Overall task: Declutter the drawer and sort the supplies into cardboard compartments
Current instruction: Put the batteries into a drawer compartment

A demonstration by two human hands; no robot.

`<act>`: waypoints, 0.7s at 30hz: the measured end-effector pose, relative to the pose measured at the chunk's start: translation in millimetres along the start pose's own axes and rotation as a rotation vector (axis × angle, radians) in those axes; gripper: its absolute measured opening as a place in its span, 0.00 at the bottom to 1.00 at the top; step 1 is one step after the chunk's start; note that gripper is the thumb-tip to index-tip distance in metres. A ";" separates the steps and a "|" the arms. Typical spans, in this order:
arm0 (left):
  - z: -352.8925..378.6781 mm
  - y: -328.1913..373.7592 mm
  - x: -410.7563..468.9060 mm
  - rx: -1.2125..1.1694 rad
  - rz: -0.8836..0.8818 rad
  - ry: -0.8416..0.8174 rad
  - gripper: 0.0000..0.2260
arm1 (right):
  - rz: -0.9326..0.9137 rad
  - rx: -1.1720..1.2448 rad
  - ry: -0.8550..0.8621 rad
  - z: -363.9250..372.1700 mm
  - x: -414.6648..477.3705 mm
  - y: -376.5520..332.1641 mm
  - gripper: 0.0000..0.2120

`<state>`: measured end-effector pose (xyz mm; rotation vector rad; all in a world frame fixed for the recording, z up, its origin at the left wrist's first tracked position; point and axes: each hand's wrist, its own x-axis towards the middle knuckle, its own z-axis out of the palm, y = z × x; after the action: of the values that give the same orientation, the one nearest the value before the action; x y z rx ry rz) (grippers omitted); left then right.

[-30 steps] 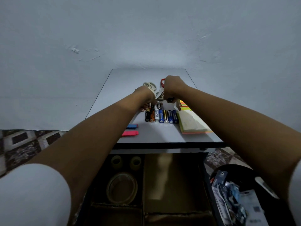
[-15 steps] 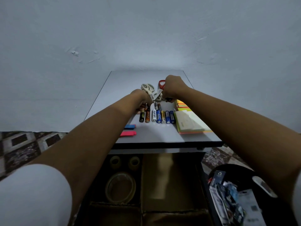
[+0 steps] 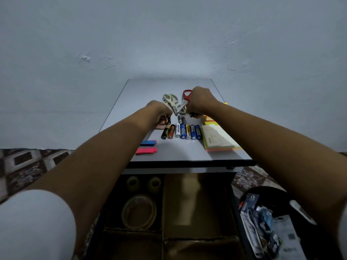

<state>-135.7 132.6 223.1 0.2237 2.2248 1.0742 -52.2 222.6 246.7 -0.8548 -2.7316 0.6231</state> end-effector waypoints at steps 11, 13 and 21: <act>-10.6 -3.6 -4.3 -0.033 0.072 0.060 0.09 | -0.006 0.000 0.009 -1.5 -6.5 -2.1 0.15; -13.6 -3.2 -7.8 -0.015 0.118 0.102 0.09 | 0.014 0.092 -0.032 -4.5 -7.8 -3.0 0.14; -35.4 -3.8 -55.3 -0.145 0.249 0.042 0.09 | 0.177 0.686 -0.237 -27.8 -52.6 -16.8 0.08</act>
<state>-114.4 84.8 263.0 0.4277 2.1842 1.3786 -9.0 188.7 275.2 -0.8732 -2.3456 1.6558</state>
